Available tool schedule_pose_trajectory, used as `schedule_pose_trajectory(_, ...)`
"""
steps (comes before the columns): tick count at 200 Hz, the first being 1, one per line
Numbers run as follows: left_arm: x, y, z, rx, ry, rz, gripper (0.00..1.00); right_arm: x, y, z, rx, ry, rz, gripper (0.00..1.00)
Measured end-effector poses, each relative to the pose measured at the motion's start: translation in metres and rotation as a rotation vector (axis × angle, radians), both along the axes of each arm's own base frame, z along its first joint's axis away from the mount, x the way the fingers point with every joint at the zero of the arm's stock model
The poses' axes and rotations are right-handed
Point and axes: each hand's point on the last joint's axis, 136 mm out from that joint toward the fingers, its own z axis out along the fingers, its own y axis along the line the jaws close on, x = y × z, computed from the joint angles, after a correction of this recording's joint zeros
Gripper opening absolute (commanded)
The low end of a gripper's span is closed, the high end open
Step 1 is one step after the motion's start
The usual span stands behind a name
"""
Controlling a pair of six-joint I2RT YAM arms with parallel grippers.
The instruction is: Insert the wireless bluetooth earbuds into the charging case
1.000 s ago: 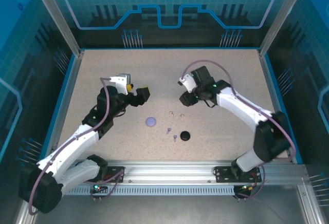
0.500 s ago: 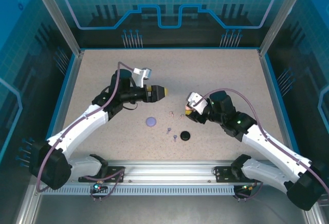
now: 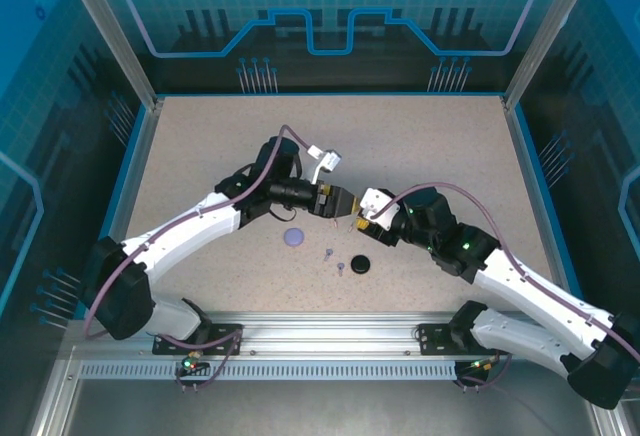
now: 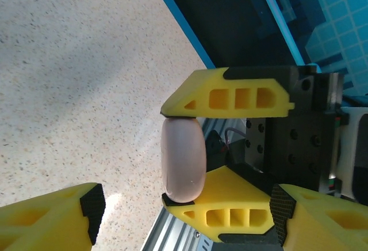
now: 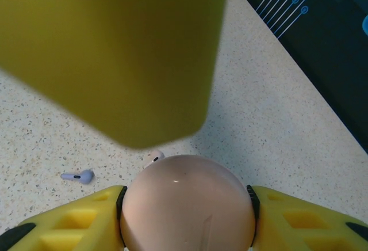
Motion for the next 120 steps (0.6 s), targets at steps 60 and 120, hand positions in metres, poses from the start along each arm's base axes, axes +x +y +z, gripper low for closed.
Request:
schedule_pose_trajectory(60,-0.011,-0.015,-0.014,0.005,0.045,-0.067,0.65,0.0,-0.002,0.003,0.004,-0.012,-0.011,0.5)
schedule_pose_trajectory(120,-0.01,-0.021,-0.014,-0.014,0.036,-0.081,0.5,-0.001,0.003,0.0,-0.001,-0.006,0.001,0.5)
